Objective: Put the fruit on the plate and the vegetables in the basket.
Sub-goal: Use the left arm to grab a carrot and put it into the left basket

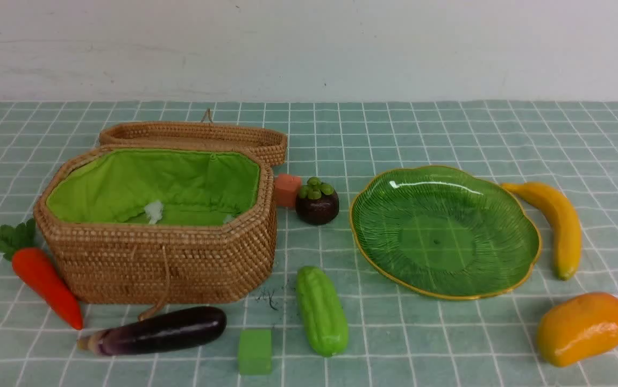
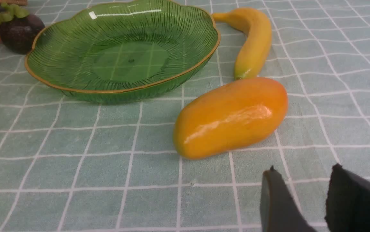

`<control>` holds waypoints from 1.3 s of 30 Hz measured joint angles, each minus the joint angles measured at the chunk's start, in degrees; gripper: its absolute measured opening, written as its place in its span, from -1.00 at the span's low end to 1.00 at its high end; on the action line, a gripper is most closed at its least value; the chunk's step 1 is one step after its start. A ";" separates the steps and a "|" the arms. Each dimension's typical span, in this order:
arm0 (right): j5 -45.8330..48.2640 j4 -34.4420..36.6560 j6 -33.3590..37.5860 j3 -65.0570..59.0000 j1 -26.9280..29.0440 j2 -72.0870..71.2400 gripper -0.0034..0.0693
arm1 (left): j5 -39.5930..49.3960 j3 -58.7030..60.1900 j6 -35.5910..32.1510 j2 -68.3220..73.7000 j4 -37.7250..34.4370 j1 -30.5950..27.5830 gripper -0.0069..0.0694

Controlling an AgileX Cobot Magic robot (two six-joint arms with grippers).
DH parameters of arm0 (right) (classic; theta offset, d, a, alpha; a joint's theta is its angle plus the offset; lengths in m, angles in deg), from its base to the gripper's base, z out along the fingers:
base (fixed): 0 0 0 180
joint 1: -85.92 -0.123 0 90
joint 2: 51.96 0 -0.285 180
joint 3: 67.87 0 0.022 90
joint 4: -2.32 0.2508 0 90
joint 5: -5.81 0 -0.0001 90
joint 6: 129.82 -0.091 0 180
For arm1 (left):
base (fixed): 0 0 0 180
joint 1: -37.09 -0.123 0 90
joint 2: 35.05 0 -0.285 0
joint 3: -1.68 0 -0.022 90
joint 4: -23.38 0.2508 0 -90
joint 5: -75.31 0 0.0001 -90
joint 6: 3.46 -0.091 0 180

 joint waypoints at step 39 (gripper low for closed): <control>0.00 0.00 0.00 0.00 0.00 0.00 -0.25 | -16.10 -2.31 12.21 0.00 -23.96 0.00 -0.41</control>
